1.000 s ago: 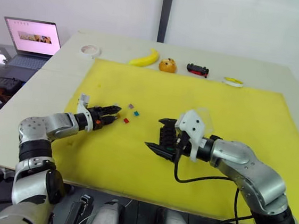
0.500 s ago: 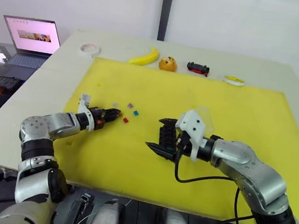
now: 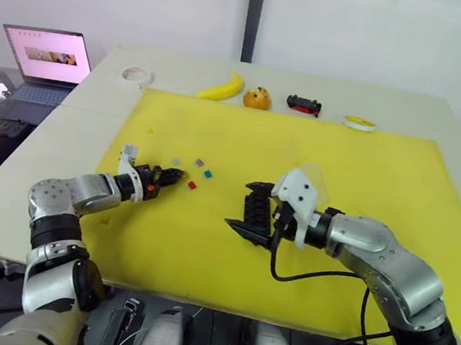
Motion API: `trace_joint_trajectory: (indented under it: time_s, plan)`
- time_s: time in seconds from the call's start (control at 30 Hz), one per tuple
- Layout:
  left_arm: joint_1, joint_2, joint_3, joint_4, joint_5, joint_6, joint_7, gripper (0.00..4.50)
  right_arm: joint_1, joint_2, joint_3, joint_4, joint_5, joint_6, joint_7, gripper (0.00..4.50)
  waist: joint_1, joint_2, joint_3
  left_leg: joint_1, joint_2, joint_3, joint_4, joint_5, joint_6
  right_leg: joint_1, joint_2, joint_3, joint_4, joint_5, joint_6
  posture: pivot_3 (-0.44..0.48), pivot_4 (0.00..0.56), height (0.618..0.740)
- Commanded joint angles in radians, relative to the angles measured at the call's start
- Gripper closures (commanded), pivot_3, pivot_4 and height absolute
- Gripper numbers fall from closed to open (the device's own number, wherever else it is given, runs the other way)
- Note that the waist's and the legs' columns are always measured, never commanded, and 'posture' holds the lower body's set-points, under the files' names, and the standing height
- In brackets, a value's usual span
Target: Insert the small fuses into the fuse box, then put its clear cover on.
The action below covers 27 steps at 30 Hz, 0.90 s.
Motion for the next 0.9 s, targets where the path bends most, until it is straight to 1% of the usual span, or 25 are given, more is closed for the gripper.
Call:
trace_joint_trajectory:
  time_s: [0.03,0.13,0.17,0.27,0.33,0.5,0.63,0.73,0.9]
  plan:
    - [0.006,0.028,0.039,-0.013,-0.009,0.029,0.010,4.48,-0.018,0.000,-0.038,-0.024,0.011,-0.009,0.002,0.00,-0.001,0.000,0.000,0.000,0.000,0.000,0.000,0.000,0.000,0.000,0.000,0.000,0.000,0.000,0.000,0.000,0.150,0.740]
    - [-0.038,0.042,0.087,-0.059,-0.077,0.077,0.027,4.48,-0.018,0.035,-0.074,-0.025,0.058,0.019,-0.021,0.00,-0.008,-0.001,0.002,-0.001,0.001,0.000,0.000,0.000,0.000,-0.001,0.002,0.000,0.000,0.000,0.000,0.000,0.150,0.740]
    - [-0.058,0.041,0.099,-0.085,-0.113,0.097,0.033,4.48,-0.017,0.056,-0.095,-0.025,0.086,0.035,-0.035,0.00,-0.010,-0.004,0.003,-0.001,0.002,0.000,0.000,0.000,-0.001,-0.001,0.002,0.000,0.000,0.000,0.000,0.000,0.150,0.740]
    - [-0.105,0.019,0.114,-0.144,-0.212,0.147,0.059,4.48,-0.019,0.122,-0.151,-0.023,0.168,0.087,-0.083,0.00,-0.012,-0.006,0.005,-0.003,0.003,-0.003,0.000,0.002,-0.003,-0.002,0.003,-0.001,0.001,0.001,0.001,0.000,0.150,0.740]
    - [-0.134,-0.015,0.099,-0.188,-0.287,0.154,0.088,4.48,-0.030,0.190,-0.195,-0.014,0.246,0.133,-0.135,0.00,-0.013,-0.005,0.005,-0.003,0.003,-0.004,0.000,0.002,-0.004,-0.002,0.003,-0.002,0.001,0.001,0.002,0.000,0.150,0.740]
    - [-0.164,-0.104,0.016,-0.277,-0.438,0.097,0.173,4.48,-0.084,0.357,-0.288,0.038,0.423,0.223,-0.304,0.00,-0.022,-0.005,0.005,-0.003,0.003,-0.004,-0.001,0.002,-0.004,-0.002,0.002,-0.001,0.001,0.002,0.003,0.000,0.150,0.740]
    - [-0.139,-0.127,-0.094,-0.365,-0.522,0.058,0.185,4.48,-0.137,0.479,-0.376,0.098,0.581,0.244,-0.482,0.00,-0.029,-0.003,0.006,-0.003,0.003,-0.004,-0.003,0.003,-0.006,-0.003,0.002,-0.001,0.002,0.002,0.003,0.000,0.150,0.740]
    - [-0.119,-0.121,-0.147,-0.389,-0.571,0.002,0.191,4.48,-0.159,0.505,-0.416,0.122,0.685,0.242,-0.577,0.00,-0.031,-0.001,0.007,-0.003,0.003,-0.004,-0.004,0.004,-0.006,-0.004,0.003,-0.001,0.002,0.001,0.002,0.000,0.150,0.740]
    - [-0.098,-0.091,-0.227,-0.401,-0.656,-0.077,0.198,4.48,-0.167,0.493,-0.426,0.141,0.809,0.219,-0.683,0.00,-0.030,-0.001,0.007,-0.003,0.003,-0.003,-0.004,0.004,-0.006,-0.004,0.003,-0.001,0.002,0.001,0.000,0.000,0.150,0.740]
